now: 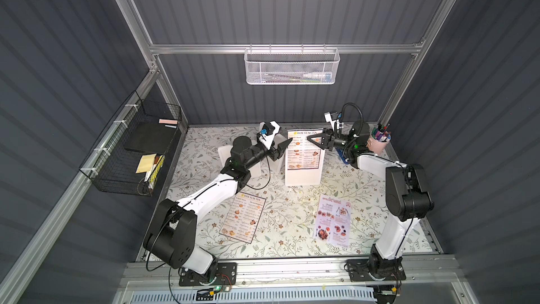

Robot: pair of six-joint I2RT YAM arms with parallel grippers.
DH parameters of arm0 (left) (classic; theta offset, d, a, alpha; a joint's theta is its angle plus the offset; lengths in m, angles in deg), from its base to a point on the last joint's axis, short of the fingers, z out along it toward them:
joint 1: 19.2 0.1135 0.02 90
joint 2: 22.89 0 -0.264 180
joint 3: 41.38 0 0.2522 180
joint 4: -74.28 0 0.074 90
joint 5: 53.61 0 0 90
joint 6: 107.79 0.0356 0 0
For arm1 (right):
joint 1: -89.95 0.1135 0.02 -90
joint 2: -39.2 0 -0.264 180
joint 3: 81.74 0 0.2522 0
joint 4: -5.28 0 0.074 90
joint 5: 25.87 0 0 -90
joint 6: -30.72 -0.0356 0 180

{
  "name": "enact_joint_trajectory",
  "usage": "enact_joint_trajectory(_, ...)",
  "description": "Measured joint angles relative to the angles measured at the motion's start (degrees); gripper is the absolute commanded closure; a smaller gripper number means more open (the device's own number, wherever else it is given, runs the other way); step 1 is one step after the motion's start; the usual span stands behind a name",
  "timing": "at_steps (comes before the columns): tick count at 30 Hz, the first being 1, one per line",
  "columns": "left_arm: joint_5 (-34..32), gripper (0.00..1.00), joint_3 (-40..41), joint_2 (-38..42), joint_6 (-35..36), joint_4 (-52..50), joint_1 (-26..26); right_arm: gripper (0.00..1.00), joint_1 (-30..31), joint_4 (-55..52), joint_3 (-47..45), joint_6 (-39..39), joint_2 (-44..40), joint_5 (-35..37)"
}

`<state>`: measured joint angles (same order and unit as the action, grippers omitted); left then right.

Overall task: Insert the menus into the narrow rack
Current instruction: Insert the menu into the narrow rack.

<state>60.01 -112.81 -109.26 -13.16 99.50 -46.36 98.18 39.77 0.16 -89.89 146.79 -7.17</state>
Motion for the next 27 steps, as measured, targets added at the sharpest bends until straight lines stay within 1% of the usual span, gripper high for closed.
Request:
enact_joint_trajectory(3, 0.0, 0.36, 0.0, 0.0, 0.0, 0.0, 0.0, 0.62, -0.04, -1.4, 0.22, 0.46, -0.42, 0.83)
enact_joint_trajectory(7, 0.0, 0.36, 0.0, 0.0, 0.0, 0.0, 0.0, 0.74, -0.09, -2.23, 0.24, 1.14, -1.29, 1.62)
enact_joint_trajectory(8, 0.0, 0.36, 0.0, 0.0, 0.0, 0.0, 0.0, 0.76, -0.09, -2.23, 0.24, 1.07, -1.38, 1.84)
enact_joint_trajectory(10, 0.0, 0.36, 0.0, 0.0, 0.0, 0.0, 0.0, 0.77, -0.09, -2.19, 0.24, 1.18, -1.42, 2.21)
enact_joint_trajectory(11, 0.0, 0.36, 0.0, 0.0, 0.0, 0.0, 0.0, 0.8, -0.09, -2.23, 0.24, 1.11, -1.42, 2.29)
enact_joint_trajectory(14, 0.0, 0.36, 0.04, 0.0, 0.0, 0.0, 0.0, 0.94, -0.09, -2.14, 0.35, 0.66, -1.4, 2.36)
enact_joint_trajectory(16, 0.0, 0.36, 0.09, 0.0, -0.02, 0.0, 0.0, 0.98, -0.09, -1.88, 0.46, 0.63, -1.42, 2.29)
enact_joint_trajectory(18, 0.0, 0.36, 0.09, 0.0, -0.02, -0.02, 0.0, 1.0, -0.09, -1.49, 0.44, 0.63, -1.4, 2.29)
enact_joint_trajectory(25, 0.0, 0.36, 0.11, 0.0, 0.0, 0.0, 0.0, 1.0, -0.04, 2.54, -2.8, 0.59, -1.4, 2.36)
enact_joint_trajectory(27, 0.0, 0.36, 0.11, 0.0, 0.0, -0.02, 0.0, 0.96, -0.04, 3.48, -3.8, 0.31, -1.4, 2.4)
